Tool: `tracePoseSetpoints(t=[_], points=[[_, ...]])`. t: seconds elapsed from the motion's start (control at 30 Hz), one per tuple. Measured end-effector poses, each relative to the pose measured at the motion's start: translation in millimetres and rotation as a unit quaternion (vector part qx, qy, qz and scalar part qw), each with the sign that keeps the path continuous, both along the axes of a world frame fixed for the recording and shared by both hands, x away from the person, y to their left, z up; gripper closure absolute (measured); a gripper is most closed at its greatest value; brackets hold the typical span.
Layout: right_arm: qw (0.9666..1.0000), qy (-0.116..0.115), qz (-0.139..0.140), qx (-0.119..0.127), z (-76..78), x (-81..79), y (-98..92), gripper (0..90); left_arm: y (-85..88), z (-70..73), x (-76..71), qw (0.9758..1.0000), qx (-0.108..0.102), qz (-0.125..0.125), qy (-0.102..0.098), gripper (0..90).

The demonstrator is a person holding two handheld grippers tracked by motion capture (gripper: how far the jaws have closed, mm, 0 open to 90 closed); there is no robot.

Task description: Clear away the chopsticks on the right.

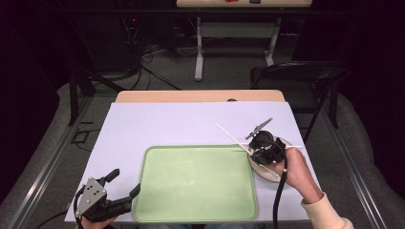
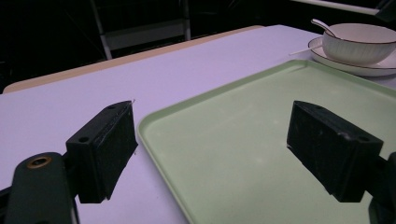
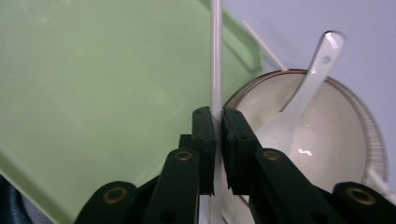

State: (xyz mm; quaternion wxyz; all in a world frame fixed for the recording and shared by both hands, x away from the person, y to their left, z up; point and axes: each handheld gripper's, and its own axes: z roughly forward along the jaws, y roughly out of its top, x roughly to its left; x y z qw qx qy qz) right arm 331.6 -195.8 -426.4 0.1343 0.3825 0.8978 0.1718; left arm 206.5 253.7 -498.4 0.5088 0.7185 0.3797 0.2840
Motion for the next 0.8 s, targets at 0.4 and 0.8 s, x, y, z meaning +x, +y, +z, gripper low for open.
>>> tracePoseSetpoints(t=[0.4,0.8], points=[[0.9973,0.061,-0.015,0.039,-39.3,-8.1,23.7,84.6,0.2,0.0,-0.1,1.0,0.0,0.0,0.0,15.7],[0.9933,0.103,-0.036,0.038,-78.5,-5.0,39.7,84.5,0.2,0.1,-0.7,1.0,0.0,0.001,0.0,15.7]])
